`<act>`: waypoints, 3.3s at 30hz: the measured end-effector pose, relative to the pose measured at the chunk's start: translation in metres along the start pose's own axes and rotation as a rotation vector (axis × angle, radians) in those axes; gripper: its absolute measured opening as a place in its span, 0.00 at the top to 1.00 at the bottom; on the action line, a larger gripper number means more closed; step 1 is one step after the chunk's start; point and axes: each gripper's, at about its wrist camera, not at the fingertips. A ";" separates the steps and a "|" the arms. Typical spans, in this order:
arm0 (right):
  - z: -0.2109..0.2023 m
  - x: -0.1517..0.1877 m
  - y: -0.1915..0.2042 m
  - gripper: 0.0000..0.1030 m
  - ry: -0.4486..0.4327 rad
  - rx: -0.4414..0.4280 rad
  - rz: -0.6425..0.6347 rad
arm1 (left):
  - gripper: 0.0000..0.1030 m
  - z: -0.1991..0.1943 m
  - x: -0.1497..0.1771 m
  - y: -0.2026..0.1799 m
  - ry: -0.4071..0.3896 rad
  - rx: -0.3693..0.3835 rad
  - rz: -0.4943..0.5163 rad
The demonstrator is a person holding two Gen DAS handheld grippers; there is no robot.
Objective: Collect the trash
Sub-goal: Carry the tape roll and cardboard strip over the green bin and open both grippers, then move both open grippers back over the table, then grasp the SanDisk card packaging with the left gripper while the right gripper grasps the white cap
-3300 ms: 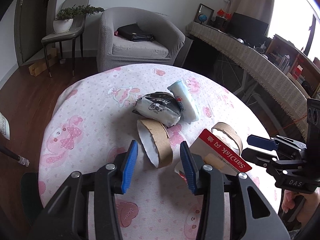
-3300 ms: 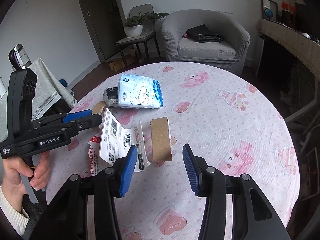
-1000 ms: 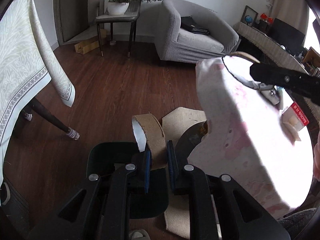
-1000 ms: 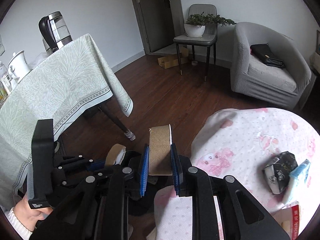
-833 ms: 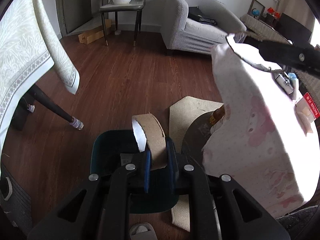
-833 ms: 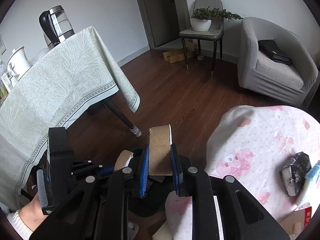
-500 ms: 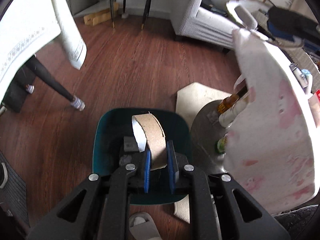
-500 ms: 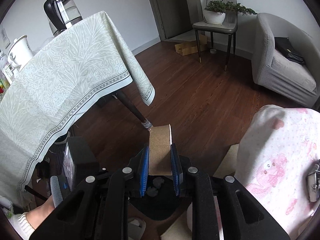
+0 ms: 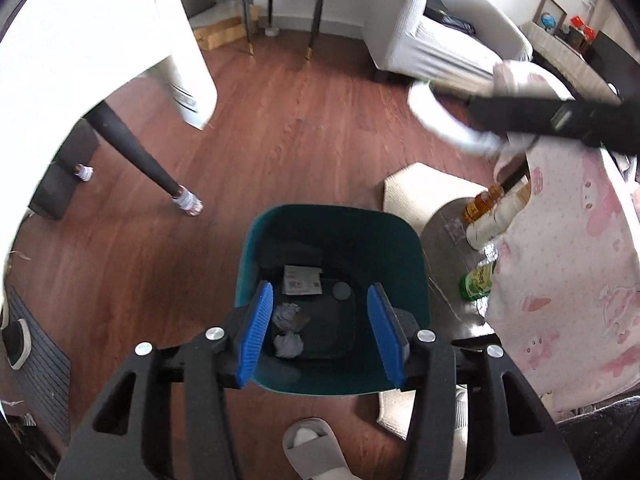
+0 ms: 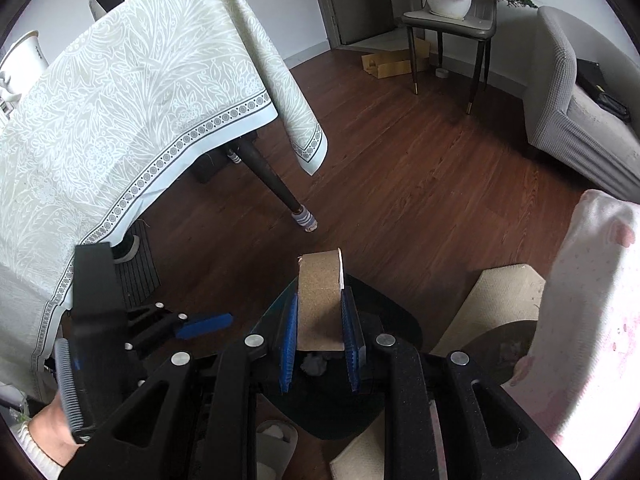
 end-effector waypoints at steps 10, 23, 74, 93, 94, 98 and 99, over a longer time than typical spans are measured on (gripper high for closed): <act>0.076 0.020 0.015 0.80 0.179 0.030 -0.046 | 0.42 -0.055 -0.007 0.028 -0.160 -0.024 -0.082; 0.091 0.036 0.015 0.77 0.225 0.044 -0.042 | 0.40 -0.098 -0.023 0.021 -0.283 -0.011 -0.077; -0.197 0.118 -0.161 0.39 -0.197 0.140 0.218 | 0.37 -0.118 -0.060 -0.159 -0.389 0.199 0.102; -0.218 0.168 -0.195 0.39 -0.168 0.103 0.246 | 0.36 -0.101 -0.058 -0.259 -0.344 0.305 0.230; -0.218 0.171 -0.197 0.39 -0.166 0.100 0.247 | 0.36 -0.100 -0.058 -0.264 -0.341 0.319 0.236; -0.221 0.185 -0.203 0.39 -0.153 0.091 0.248 | 0.35 -0.096 -0.055 -0.291 -0.320 0.398 0.261; -0.222 0.189 -0.205 0.38 -0.149 0.091 0.251 | 0.34 -0.095 -0.054 -0.299 -0.313 0.419 0.271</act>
Point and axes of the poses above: each gripper's, at about its wrist camera, not at the fingertips, and z roughly the way its jaws point, y to its left, x to its underside
